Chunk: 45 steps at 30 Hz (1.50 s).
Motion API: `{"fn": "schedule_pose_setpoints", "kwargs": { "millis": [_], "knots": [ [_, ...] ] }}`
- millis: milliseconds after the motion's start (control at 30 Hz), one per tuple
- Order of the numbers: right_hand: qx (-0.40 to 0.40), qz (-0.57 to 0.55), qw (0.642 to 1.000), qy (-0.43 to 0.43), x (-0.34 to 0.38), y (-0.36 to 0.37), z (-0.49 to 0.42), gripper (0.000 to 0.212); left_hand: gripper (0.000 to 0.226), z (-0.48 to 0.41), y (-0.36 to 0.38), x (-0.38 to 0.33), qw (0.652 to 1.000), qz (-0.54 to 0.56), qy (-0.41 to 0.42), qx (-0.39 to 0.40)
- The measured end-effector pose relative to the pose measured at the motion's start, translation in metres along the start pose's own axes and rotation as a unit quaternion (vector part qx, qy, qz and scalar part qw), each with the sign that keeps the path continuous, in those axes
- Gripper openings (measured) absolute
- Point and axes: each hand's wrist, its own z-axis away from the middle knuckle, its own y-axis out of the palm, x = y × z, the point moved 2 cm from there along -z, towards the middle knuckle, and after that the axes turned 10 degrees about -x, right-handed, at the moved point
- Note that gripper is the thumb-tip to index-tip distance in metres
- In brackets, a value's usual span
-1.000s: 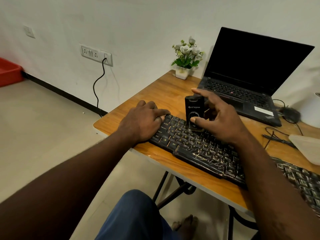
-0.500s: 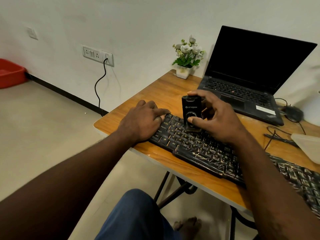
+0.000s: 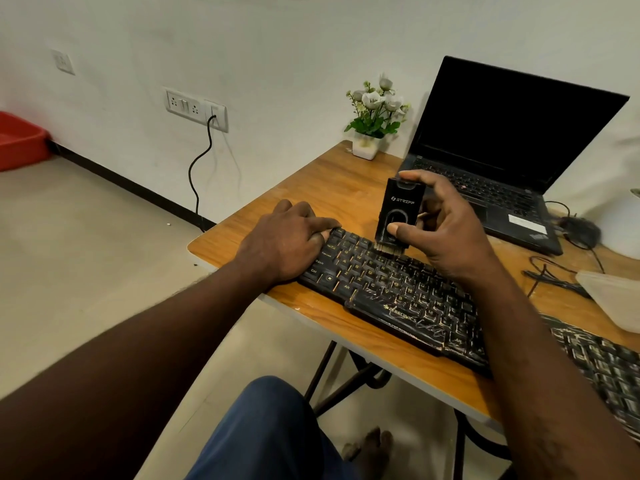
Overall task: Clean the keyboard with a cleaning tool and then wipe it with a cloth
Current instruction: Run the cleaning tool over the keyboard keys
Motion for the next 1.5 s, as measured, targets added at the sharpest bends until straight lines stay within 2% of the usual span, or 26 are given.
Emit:
{"fn": "schedule_pose_setpoints", "kwargs": {
  "millis": [167,333,467,600,733,833,900,1000,1133,1267,1433,1500],
  "knots": [
    [0.012,0.076,0.997,-0.020,0.001,0.002,0.001,0.074,0.044,0.000,0.000,0.000,1.000,0.003,0.005,-0.006],
    [0.062,0.086,0.993,-0.042,0.007,0.007,0.006,0.076,0.044,-0.001,0.001,0.000,1.000,-0.003,0.000,0.000],
    [0.023,0.157,0.985,-0.069,0.008,0.012,0.002,0.077,0.044,-0.001,0.000,0.001,1.000,-0.003,0.001,0.002],
    [0.054,0.135,0.986,-0.076,0.011,0.010,0.005,0.076,0.044,0.000,0.000,0.000,1.000,-0.004,-0.001,0.003],
    [0.032,0.152,0.985,-0.078,0.009,0.010,0.003,0.076,0.044,0.000,-0.001,0.000,1.000,-0.004,-0.001,0.005],
    [0.064,0.113,0.989,-0.076,0.010,0.010,0.005,0.075,0.045,0.000,-0.001,-0.001,1.000,-0.007,0.000,0.004],
    [0.047,0.096,0.992,-0.063,0.009,0.009,0.003,0.074,0.045,0.000,-0.001,-0.001,1.000,-0.007,-0.001,0.003],
    [-0.002,0.128,0.989,-0.072,0.008,0.015,-0.001,0.076,0.045,0.000,-0.001,-0.001,1.000,-0.007,-0.001,0.003],
    [0.043,0.131,0.985,-0.103,0.012,0.024,0.003,0.076,0.045,0.000,-0.001,-0.001,1.000,-0.008,-0.002,0.003],
    [0.013,0.165,0.981,-0.100,0.010,0.024,-0.001,0.076,0.044,-0.001,-0.001,-0.001,1.000,-0.005,-0.006,0.004],
    [0.049,0.147,0.983,-0.102,0.012,0.027,0.000,0.076,0.045,0.000,-0.001,-0.002,1.000,-0.010,-0.008,0.003],
    [0.021,0.170,0.980,-0.099,0.012,0.027,-0.002,0.076,0.044,0.000,-0.001,-0.002,1.000,-0.007,-0.009,0.003]
  ]
}}
